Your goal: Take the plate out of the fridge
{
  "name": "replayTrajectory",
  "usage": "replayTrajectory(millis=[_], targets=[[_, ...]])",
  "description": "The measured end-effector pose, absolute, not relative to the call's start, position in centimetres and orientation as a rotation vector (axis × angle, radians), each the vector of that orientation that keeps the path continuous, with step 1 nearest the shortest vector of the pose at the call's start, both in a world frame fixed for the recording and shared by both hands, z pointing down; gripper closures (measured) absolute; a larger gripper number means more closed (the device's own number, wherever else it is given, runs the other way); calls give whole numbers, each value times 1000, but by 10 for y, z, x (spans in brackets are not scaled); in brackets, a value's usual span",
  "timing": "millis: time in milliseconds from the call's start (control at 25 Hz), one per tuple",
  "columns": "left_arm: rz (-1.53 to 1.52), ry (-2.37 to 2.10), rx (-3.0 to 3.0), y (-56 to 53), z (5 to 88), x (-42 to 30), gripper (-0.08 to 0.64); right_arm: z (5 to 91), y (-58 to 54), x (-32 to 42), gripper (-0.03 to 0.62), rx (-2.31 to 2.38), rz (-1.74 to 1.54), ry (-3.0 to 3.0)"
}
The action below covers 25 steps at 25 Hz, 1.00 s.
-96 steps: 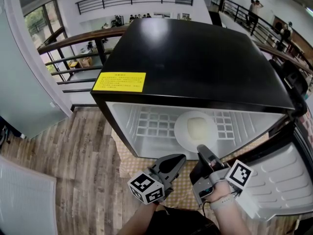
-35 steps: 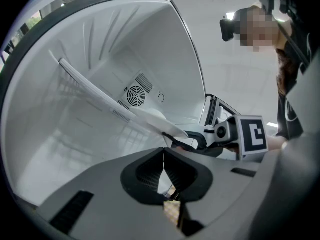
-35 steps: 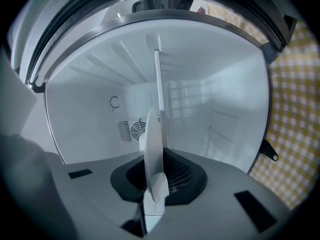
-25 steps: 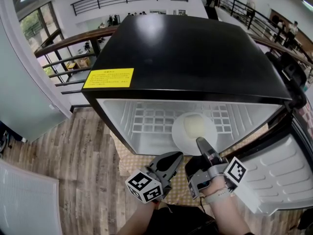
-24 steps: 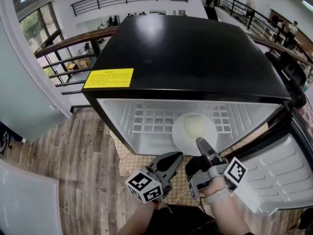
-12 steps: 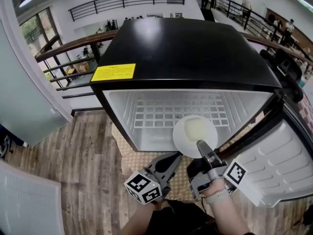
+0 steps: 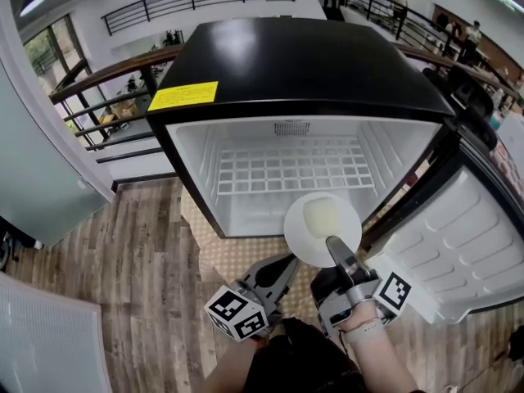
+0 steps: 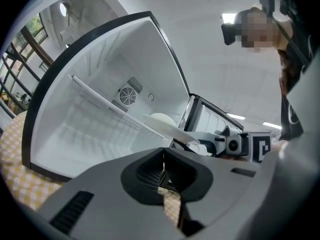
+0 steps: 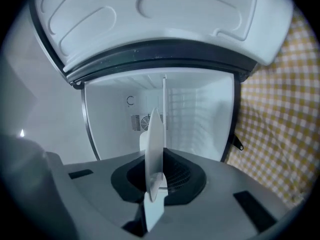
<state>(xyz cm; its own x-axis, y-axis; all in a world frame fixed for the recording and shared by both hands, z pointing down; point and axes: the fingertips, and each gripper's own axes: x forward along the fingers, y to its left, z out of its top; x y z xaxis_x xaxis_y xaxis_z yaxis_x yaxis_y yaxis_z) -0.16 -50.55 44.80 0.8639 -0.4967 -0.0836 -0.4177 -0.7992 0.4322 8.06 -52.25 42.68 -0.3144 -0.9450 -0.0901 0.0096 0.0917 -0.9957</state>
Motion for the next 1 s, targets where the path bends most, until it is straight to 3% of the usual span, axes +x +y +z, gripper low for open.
replayTrajectory(millis=[520, 1000], targets=[[-251, -835, 2586, -492, 457, -32, 551, 443, -487, 74, 548, -929, -1426, 1538], [-271, -909, 2568, -407, 451, -22, 551, 456, -397, 94, 548, -924, -1474, 1557]])
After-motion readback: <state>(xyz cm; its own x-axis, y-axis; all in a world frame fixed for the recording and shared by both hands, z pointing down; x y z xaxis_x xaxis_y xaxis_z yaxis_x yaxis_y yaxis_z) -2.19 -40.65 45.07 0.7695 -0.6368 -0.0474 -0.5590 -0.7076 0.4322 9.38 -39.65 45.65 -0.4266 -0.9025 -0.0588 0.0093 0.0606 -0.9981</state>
